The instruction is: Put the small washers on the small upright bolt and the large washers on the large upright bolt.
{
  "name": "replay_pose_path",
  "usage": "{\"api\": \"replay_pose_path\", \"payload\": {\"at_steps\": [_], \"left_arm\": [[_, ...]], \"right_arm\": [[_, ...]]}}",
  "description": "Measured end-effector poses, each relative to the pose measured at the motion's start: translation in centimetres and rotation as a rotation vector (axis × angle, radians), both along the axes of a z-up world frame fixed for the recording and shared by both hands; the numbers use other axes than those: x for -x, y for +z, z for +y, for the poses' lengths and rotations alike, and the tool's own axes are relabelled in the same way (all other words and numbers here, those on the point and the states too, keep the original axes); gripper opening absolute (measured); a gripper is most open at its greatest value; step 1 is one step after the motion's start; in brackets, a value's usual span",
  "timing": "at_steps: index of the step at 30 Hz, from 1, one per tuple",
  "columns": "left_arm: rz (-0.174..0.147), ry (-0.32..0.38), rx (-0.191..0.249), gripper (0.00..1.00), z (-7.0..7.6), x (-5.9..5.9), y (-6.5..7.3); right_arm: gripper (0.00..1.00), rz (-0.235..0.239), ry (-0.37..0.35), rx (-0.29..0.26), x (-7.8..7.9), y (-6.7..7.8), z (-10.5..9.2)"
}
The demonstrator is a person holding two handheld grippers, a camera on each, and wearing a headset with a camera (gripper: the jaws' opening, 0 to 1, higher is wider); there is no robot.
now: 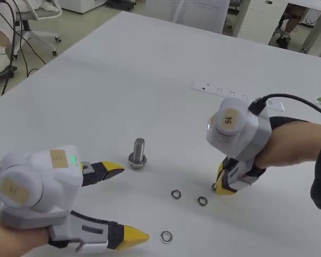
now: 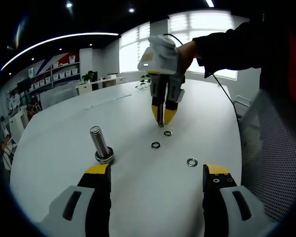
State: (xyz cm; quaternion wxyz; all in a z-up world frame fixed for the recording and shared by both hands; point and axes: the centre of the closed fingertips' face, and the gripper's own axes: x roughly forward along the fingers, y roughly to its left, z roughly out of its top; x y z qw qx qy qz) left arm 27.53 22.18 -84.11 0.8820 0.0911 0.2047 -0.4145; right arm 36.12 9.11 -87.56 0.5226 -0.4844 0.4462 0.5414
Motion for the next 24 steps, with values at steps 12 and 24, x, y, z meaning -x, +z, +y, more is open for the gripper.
{"api": "replay_pose_path", "payload": {"at_steps": [12, 24], "left_arm": [[0.000, -0.006, -0.003, 0.76, -0.1, 0.0, 0.0], [-0.005, -0.009, -0.005, 0.75, -0.3, -0.1, 0.2]], "right_arm": [[0.20, -0.007, -0.024, -0.020, -0.3, 0.4, -0.4], [0.21, -0.010, -0.051, -0.027, 0.0, 0.9, -1.5]]}}
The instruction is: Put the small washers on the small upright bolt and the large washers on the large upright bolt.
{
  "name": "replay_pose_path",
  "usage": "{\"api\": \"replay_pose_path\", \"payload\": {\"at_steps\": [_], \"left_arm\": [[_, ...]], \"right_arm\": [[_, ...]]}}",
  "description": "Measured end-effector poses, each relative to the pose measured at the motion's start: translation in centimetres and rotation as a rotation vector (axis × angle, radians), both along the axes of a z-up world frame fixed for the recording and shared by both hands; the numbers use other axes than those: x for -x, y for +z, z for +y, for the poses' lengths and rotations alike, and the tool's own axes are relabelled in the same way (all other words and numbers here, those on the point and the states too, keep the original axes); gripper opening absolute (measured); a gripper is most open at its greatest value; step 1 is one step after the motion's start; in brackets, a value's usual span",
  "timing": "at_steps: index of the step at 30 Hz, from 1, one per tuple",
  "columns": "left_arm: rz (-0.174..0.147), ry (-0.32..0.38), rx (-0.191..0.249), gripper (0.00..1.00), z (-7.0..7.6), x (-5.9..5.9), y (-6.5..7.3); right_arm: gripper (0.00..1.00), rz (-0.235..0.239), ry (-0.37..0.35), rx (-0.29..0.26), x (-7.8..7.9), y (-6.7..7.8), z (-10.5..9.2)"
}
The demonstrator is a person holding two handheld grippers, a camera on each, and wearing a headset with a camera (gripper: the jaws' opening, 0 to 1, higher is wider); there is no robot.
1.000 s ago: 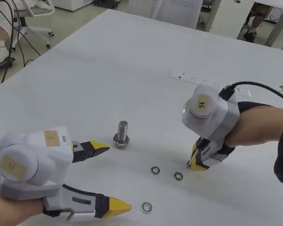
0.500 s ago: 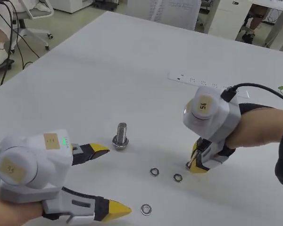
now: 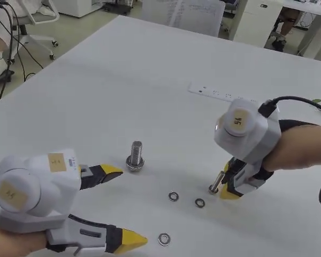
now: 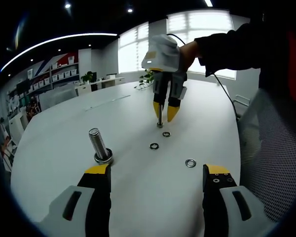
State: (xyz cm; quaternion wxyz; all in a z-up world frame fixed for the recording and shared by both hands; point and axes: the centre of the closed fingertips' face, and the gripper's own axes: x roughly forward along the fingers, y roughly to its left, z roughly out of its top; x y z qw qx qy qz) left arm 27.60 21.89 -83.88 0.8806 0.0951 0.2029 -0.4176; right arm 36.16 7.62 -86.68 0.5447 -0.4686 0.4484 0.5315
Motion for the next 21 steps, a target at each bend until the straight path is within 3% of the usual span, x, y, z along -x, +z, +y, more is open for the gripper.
{"api": "replay_pose_path", "payload": {"at_steps": [21], "left_arm": [[-0.007, -0.003, -0.002, 0.75, -0.1, 0.0, 0.1]], "right_arm": [[0.20, 0.018, -0.006, -0.016, 3.1, 0.0, -0.5]]}}
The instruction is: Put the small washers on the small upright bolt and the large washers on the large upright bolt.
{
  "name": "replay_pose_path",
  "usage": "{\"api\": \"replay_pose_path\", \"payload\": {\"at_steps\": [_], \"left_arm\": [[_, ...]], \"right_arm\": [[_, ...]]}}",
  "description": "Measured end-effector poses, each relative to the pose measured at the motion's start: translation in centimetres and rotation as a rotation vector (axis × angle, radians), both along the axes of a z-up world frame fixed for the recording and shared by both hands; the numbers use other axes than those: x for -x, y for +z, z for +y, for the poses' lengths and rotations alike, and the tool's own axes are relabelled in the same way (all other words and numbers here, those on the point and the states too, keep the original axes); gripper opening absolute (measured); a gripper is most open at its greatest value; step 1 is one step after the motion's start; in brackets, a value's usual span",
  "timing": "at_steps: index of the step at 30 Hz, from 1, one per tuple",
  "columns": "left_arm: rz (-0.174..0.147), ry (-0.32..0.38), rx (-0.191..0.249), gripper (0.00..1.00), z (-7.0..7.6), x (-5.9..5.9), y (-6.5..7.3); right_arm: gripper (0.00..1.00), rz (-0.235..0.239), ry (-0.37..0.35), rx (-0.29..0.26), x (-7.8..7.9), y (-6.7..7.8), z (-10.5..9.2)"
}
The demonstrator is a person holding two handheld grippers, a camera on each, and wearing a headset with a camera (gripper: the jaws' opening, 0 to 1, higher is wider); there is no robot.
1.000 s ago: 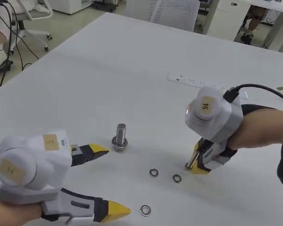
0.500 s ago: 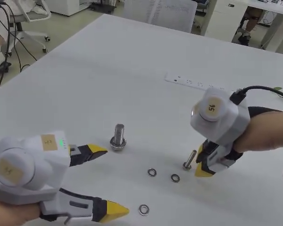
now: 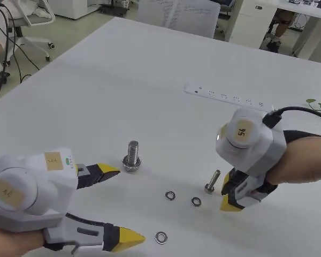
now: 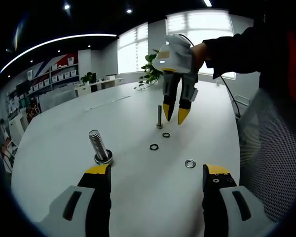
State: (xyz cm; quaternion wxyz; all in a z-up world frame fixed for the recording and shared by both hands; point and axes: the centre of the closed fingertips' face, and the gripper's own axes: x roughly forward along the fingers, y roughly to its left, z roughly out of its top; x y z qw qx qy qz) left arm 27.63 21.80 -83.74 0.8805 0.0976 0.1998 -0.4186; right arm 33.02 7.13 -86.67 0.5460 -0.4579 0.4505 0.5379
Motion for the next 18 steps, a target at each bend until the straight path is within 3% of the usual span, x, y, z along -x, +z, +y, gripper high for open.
{"api": "replay_pose_path", "payload": {"at_steps": [10, 18], "left_arm": [[-0.005, -0.004, 0.000, 0.75, -0.1, 0.1, 0.2], [-0.008, -0.004, 0.000, 0.75, -0.1, 0.1, 0.3]], "right_arm": [[0.20, 0.014, 0.021, -0.018, 1.8, -0.1, 0.9], [0.20, 0.009, 0.043, -0.039, 1.8, 0.2, 2.5]]}}
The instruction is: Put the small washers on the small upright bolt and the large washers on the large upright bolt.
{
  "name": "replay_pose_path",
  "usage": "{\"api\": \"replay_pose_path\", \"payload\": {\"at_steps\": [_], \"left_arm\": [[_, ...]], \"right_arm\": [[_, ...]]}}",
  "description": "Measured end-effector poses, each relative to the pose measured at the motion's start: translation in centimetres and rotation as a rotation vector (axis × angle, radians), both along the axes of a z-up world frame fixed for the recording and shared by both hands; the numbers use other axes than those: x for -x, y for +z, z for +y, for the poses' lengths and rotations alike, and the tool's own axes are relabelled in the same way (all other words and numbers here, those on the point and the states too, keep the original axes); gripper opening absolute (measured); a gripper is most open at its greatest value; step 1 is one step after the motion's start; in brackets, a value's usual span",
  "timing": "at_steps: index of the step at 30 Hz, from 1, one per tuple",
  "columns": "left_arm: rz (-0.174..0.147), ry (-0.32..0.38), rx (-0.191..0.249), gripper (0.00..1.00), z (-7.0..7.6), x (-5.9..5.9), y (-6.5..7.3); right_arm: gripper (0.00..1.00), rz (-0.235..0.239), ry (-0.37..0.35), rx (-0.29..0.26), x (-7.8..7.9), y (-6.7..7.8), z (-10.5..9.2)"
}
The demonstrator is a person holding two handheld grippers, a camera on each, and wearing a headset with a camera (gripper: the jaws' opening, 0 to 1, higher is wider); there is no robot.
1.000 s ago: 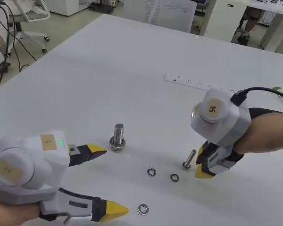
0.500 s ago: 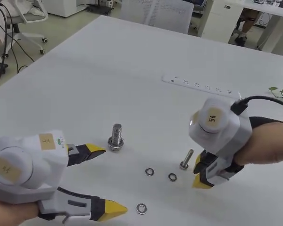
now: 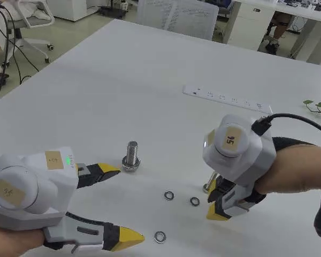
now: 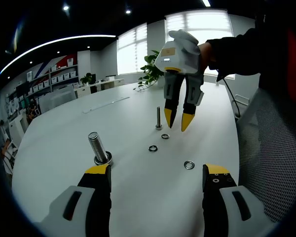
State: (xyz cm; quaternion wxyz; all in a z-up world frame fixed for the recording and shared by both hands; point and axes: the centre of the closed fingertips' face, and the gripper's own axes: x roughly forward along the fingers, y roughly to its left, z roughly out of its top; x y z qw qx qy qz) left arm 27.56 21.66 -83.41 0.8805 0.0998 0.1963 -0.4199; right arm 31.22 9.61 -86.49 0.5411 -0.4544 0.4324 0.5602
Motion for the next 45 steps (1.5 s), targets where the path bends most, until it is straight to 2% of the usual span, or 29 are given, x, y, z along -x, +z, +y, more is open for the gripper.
{"api": "replay_pose_path", "payload": {"at_steps": [18, 45], "left_arm": [[0.001, 0.003, 0.001, 0.75, 0.0, 0.0, -0.1], [0.003, 0.009, 0.005, 0.74, 0.1, -0.1, -0.1]], "right_arm": [[0.20, -0.017, 0.015, -0.006, -1.0, -0.7, 1.7], [0.18, -0.009, 0.002, 0.003, -1.5, -1.6, 1.8]]}}
